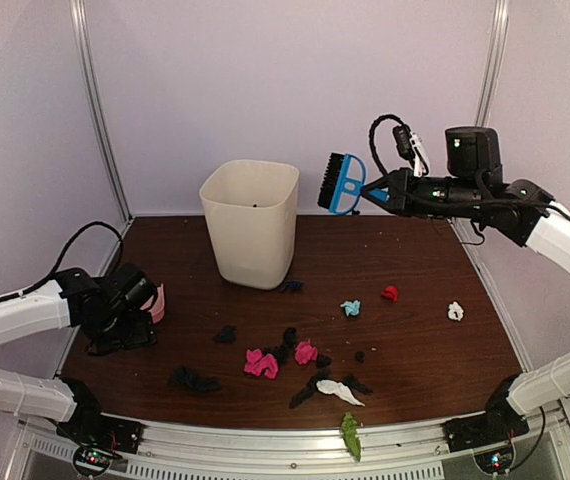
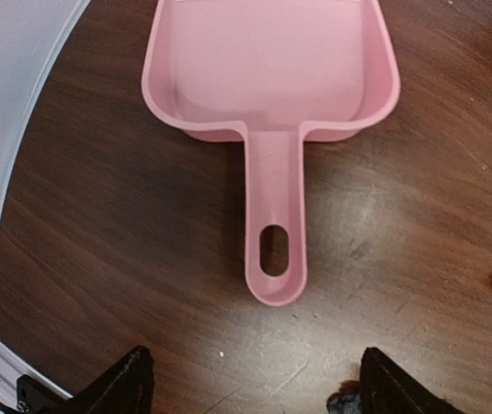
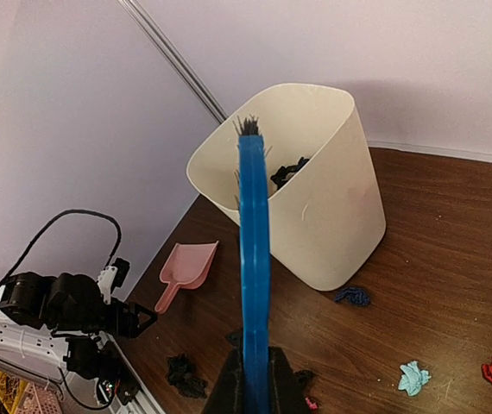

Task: Sweep away the paper scraps from the table

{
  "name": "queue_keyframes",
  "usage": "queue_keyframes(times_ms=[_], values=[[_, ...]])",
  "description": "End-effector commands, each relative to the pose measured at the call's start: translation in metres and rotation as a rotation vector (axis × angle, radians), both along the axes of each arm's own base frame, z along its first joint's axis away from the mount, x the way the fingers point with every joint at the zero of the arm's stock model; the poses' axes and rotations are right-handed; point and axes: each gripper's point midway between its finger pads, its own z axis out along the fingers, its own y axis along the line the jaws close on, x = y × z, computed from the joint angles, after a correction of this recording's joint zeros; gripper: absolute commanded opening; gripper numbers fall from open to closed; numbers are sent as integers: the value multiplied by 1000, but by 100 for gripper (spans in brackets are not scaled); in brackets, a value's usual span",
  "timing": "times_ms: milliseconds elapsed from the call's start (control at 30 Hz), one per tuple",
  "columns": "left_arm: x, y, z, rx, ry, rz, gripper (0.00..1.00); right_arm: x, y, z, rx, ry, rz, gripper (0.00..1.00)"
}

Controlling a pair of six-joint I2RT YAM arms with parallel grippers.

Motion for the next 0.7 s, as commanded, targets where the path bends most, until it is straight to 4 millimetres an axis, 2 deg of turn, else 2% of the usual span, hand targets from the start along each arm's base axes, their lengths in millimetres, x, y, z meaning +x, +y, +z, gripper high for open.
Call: queue_keyframes(times_ms=[0, 267, 367, 567, 667], values=[[22, 1, -6, -48, -107, 59, 82, -5, -9, 5, -5, -33, -17, 0], [37, 18, -16, 14, -249, 102, 79, -11, -17, 2, -14, -31, -33, 0], [45, 18, -16, -1, -328, 87, 79, -13, -19, -1, -17, -26, -35, 0], [43, 29, -32, 38, -359, 109, 77, -11, -17, -3, -25, -24, -29, 0], [49, 28, -29, 22, -423, 123, 75, -9, -14, -4, -24, -21, -23, 0]])
